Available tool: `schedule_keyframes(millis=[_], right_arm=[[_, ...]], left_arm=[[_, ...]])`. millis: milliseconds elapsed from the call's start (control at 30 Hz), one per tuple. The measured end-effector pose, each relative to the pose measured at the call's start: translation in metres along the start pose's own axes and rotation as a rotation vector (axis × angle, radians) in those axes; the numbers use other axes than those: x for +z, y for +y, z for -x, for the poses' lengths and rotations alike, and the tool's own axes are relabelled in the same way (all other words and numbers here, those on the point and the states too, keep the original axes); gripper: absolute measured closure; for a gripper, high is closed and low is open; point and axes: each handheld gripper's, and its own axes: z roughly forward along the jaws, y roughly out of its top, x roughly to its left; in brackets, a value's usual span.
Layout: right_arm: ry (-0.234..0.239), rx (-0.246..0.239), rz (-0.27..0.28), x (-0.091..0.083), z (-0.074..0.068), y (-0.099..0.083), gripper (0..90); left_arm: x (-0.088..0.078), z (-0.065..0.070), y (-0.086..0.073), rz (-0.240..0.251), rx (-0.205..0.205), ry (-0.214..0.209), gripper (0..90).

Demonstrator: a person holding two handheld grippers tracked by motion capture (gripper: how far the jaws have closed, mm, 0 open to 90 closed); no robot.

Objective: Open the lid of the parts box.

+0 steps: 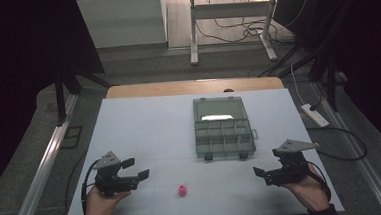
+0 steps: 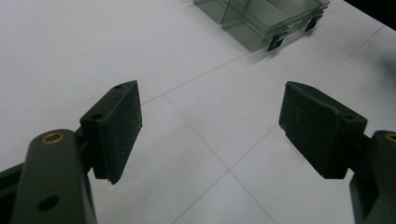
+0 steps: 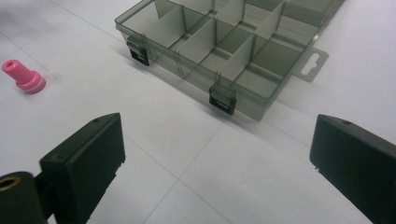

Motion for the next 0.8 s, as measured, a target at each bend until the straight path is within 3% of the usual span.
schedule_keyframes(millis=[400,733,800], right_arm=[[-0.009,0.043,0.012,-0.016,-0.001,-0.022,0.0],[-0.015,0.084,0.017,-0.026,-0.003,-0.041,0.0],[-0.018,0.084,0.015,-0.026,-0.004,-0.043,0.0]], left_arm=[[-0.018,0.001,-0.018,-0.004,-0.027,0.028,12.9],[-0.029,0.007,-0.032,-0.042,-0.008,0.095,0.8],[-0.031,0.010,-0.036,-0.046,-0.005,0.124,0.4]])
